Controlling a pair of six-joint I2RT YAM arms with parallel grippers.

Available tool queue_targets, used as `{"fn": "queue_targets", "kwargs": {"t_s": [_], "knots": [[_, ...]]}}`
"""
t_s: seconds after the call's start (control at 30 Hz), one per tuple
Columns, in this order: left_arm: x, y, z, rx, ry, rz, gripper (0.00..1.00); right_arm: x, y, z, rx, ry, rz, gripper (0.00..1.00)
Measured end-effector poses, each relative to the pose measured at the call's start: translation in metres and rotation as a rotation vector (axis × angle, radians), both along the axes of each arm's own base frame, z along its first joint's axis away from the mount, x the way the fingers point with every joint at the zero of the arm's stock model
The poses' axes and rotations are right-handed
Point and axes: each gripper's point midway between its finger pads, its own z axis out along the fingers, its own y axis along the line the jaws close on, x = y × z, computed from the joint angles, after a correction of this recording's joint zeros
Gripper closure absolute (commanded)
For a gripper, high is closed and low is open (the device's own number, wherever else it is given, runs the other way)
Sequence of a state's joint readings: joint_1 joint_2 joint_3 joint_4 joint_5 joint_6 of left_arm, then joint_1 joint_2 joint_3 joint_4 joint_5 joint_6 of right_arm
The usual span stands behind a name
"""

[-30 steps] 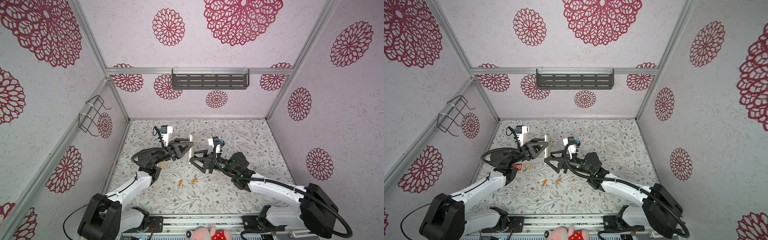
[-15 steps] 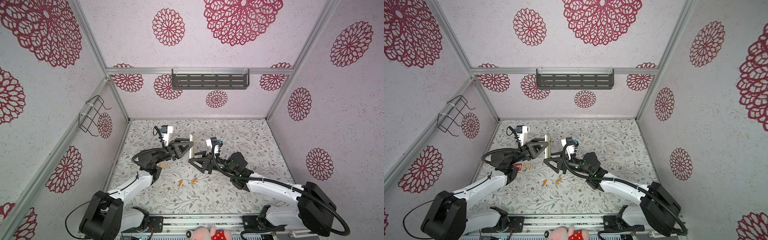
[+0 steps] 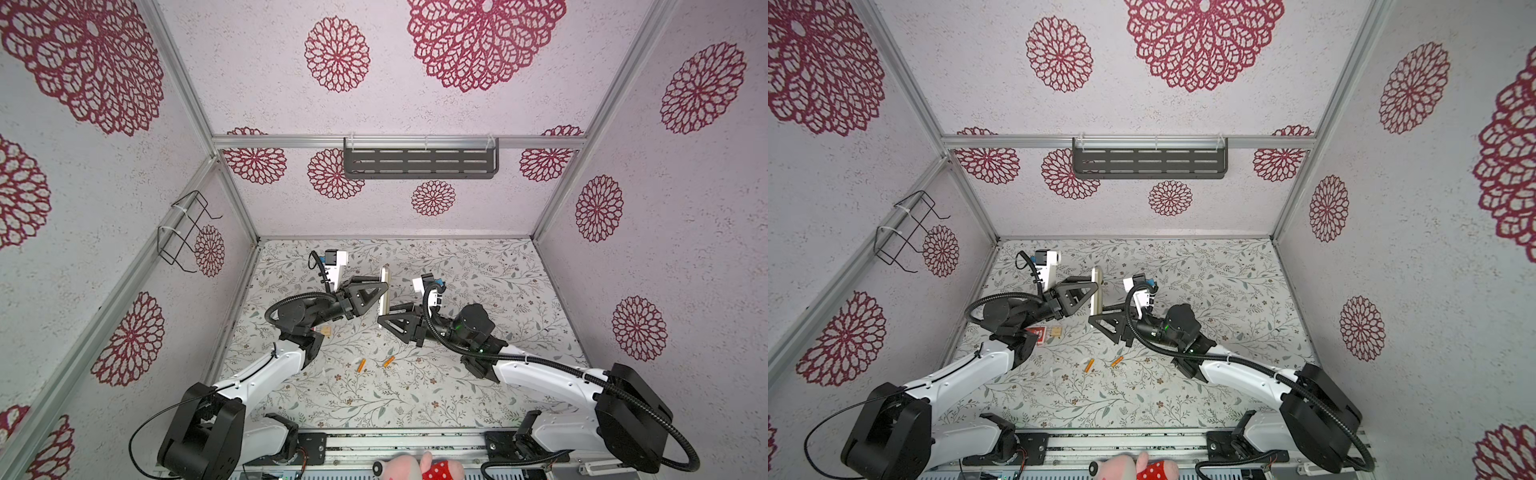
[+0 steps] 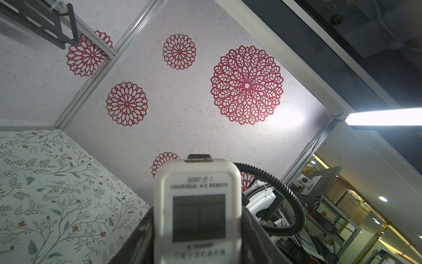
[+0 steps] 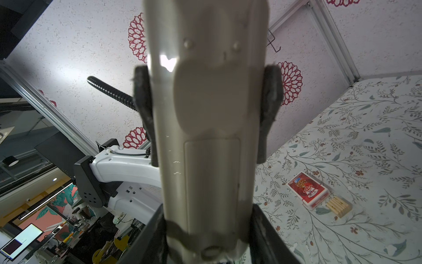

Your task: Load the batteries into the remote control

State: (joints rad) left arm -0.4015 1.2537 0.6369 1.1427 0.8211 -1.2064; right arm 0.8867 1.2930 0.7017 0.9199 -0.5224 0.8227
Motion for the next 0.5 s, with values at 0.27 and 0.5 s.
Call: {"fn": "queue_targets", "kwargs": {"t_s": [0.27, 0.5], "knots": [[0.007, 0.001, -0.006, 0.043, 0.014, 0.062, 0.03, -0.001, -0.001, 0.0, -0.009, -0.007, -0.006, 0.83], [0.019, 0.017, 0.0, 0.156, 0.038, 0.252, 0.03, 0.015, -0.013, -0.011, -0.105, -0.017, -0.152, 0.96]]}}
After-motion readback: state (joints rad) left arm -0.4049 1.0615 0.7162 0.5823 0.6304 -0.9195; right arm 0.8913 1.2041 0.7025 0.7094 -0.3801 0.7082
